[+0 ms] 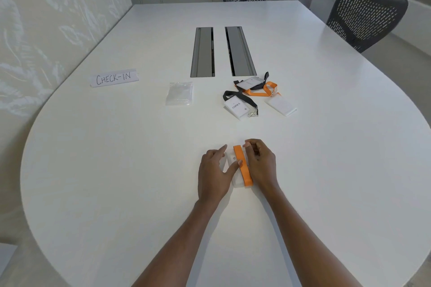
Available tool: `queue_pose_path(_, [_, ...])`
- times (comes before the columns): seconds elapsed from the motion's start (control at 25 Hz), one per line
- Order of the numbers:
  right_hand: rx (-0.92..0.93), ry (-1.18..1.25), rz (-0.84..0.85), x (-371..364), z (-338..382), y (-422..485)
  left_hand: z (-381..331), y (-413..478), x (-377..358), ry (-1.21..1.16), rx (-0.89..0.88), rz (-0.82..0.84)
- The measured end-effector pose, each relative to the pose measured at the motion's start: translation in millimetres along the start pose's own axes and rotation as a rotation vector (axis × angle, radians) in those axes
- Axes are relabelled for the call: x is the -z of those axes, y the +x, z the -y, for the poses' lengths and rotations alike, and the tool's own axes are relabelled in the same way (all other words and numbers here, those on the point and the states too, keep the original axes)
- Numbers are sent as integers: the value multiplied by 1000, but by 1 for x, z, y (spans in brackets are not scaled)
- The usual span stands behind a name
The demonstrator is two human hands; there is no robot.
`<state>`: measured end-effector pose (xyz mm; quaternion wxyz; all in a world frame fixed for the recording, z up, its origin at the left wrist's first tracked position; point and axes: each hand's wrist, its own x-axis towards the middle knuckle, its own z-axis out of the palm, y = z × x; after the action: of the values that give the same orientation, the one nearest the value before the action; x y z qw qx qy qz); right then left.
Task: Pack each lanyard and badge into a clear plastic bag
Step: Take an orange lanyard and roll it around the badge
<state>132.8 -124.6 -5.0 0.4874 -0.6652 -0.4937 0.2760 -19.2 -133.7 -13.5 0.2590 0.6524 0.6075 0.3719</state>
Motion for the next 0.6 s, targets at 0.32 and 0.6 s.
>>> queue_pose_path(0.32, [-4,60,-185,1,15,1,5,12,19,-224,17,-145])
queue_pose_path(0.6, [285,-72,-34,-61,82,12,58,78,90,106,28,-279])
